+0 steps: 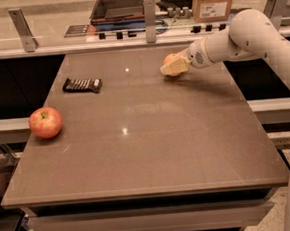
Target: Move orange near apple
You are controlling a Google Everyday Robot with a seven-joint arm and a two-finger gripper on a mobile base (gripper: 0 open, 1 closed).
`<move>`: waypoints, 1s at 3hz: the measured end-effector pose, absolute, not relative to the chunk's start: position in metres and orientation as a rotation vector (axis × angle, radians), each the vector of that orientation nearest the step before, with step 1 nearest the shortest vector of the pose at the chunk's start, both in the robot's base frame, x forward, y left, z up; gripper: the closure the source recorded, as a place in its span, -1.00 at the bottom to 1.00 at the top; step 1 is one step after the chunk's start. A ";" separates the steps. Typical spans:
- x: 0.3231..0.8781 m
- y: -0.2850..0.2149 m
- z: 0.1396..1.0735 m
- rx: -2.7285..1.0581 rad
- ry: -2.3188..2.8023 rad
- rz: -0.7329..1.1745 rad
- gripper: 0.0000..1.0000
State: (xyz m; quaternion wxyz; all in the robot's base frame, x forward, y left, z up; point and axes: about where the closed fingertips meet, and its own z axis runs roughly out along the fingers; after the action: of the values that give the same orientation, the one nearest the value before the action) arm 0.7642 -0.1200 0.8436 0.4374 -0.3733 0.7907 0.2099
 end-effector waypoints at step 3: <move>0.765 -0.112 0.838 -0.939 1.969 0.536 1.00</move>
Offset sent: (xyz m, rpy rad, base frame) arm 0.0002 0.0025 -0.0018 0.0006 0.0027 0.0035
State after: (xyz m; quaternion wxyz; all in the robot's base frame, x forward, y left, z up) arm 0.7650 -0.1116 0.8376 0.4331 -0.3767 0.7902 0.2150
